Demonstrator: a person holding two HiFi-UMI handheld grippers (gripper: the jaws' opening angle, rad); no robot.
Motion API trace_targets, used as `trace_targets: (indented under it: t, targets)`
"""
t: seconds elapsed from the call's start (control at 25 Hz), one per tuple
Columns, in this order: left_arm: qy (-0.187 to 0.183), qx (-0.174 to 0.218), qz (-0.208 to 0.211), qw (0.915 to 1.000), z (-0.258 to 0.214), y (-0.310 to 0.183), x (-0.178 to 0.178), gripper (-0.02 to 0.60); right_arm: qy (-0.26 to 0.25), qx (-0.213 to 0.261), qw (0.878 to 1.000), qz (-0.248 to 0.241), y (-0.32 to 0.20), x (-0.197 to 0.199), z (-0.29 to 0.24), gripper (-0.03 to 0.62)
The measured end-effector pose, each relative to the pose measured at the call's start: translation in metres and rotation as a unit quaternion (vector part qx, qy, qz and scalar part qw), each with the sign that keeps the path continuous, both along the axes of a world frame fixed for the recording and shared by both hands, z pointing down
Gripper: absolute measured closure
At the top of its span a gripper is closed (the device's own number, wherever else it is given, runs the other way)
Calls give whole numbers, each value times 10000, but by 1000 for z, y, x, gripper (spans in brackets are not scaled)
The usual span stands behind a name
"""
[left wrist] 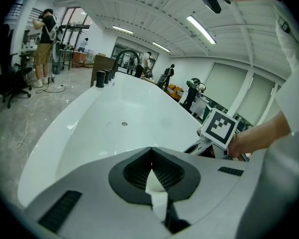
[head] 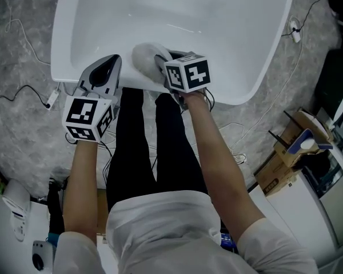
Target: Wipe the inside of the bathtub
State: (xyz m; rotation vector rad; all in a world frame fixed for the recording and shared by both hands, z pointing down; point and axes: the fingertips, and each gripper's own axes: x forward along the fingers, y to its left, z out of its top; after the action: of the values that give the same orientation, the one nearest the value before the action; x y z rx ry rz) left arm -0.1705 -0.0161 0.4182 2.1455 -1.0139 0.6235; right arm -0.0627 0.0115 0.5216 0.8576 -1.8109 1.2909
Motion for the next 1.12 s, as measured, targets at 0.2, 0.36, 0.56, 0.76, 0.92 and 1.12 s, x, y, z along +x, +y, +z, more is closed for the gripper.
trace_targets:
  t: [0.2, 0.36, 0.56, 0.76, 0.92, 1.12]
  targets:
    - [-17, 87, -240, 9997, -4, -5, -27, 569, -159, 94, 9998, -7, -10, -36, -3, 497]
    - [-42, 179, -503, 9986, -10, -12, -52, 569, -367, 133, 9992, -84, -18, -69, -6, 497]
    - [-146, 249, -824, 9962, -10, -18, -88, 569, -511, 230, 9982, -221, -29, -105, -8, 497]
    - [-209, 293, -1053, 9938, -13, -19, -116, 569, -698, 304, 9966, -313, -35, -134, -13, 497]
    - [-222, 347, -1184, 9921, -15, -22, -133, 569, -848, 363, 9950, -386, -38, -156, -16, 497]
    - [-230, 398, -1276, 9908, -14, -29, -143, 569, -814, 303, 9955, -365, -44, -163, -7, 498]
